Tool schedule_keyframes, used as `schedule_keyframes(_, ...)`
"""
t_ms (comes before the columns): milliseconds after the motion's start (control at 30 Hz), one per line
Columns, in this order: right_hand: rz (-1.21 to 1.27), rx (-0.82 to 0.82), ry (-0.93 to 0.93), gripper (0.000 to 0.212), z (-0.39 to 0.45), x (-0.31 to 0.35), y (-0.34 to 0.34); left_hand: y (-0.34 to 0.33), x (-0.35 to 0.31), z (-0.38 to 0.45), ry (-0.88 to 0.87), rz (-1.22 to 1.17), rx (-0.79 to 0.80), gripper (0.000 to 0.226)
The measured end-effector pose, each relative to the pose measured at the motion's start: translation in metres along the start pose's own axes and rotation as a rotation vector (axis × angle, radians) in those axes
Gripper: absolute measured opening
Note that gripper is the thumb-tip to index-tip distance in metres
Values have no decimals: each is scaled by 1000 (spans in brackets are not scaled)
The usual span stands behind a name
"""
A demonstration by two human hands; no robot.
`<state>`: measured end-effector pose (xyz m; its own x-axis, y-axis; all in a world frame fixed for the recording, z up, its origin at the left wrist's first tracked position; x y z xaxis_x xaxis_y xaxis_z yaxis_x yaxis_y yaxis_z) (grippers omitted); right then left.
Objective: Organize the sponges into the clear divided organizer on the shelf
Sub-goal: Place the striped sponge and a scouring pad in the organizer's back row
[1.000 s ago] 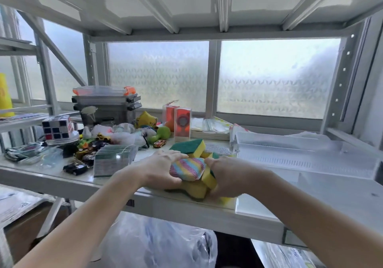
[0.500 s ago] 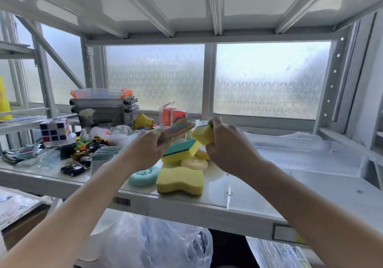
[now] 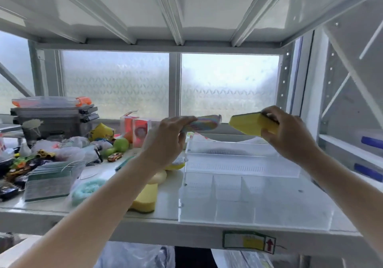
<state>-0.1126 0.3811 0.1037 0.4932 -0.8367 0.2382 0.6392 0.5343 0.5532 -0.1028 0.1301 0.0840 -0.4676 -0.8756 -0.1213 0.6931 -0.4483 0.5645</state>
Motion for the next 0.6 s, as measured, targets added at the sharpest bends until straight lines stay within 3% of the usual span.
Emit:
schedule_keyframes(233, -80, 74, 69, 32, -4, -70, -15, -71, -14, 30, 91, 111, 90, 43)
schedule_keyframes(367, -60, 226, 70, 39, -2, -90, -30, -89, -4, 32, 138, 63, 177, 54)
schedule_keyframes(500, -4, 372, -17, 36, 2, -104, -40, -95, 2, 26, 208, -51, 364, 60)
schedule_keyframes(600, 6, 470, -108, 29, 3, -108, -47, -95, 4, 22, 237, -95, 412, 52)
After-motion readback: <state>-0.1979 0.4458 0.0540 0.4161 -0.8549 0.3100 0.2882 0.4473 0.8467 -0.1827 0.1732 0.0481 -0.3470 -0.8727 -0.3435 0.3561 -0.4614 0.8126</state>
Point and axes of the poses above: each hand's wrist, its own z-axis towards the middle knuckle, its own y-axis out of the back of the hand, x = y × z, the point moved 7 cm from there along z, towards the middle knuckle, and after that the axes turned 2 degrees about z, right-handed, at the moved point
